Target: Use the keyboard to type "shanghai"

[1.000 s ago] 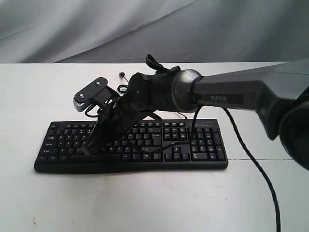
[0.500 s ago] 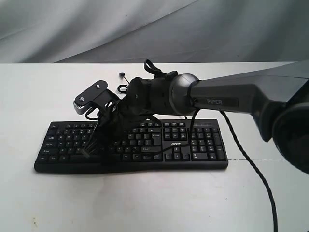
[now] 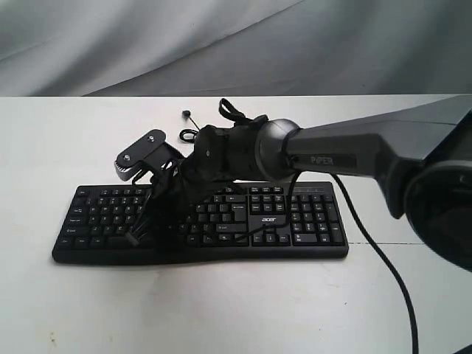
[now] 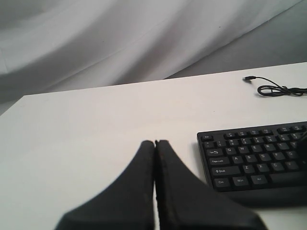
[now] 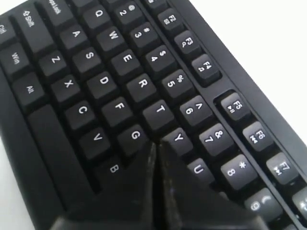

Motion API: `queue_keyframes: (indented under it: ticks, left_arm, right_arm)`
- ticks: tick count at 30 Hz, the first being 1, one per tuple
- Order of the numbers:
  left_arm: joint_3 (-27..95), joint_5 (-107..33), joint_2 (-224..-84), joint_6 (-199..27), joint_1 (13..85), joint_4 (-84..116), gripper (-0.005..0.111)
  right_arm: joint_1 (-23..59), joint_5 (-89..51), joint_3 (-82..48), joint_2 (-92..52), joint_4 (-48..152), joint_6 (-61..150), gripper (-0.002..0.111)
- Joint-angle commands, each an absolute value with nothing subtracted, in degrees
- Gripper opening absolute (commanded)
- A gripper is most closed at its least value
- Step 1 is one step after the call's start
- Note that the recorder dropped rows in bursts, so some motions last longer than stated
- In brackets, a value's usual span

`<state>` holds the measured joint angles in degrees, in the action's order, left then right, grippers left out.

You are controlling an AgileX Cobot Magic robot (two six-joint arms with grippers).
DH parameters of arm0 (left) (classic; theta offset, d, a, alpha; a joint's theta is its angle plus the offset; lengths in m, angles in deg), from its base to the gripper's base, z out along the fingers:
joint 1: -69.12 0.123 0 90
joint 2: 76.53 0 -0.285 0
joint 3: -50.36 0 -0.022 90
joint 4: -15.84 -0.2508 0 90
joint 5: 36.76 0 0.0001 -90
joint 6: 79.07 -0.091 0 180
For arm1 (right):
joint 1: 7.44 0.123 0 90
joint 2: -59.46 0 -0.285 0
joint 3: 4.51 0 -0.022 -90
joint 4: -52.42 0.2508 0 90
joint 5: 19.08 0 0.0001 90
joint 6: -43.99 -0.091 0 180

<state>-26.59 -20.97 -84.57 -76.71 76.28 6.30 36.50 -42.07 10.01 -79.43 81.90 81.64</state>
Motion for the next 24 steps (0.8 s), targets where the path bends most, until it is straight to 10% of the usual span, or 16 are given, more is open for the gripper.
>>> queue_keyframes:
  ticks: [1, 24]
  left_arm:
    - [-26.86, -21.54, -84.32, -76.46, 75.86, 6.29, 0.000]
    - [-26.86, -21.54, -84.32, -76.46, 75.86, 6.29, 0.000]
  right_arm:
    - [37.13, -41.71, 10.03, -79.95, 82.37, 82.59, 0.000]
    - [39.44, -50.37, 23.83, -80.98, 78.63, 82.58, 0.000]
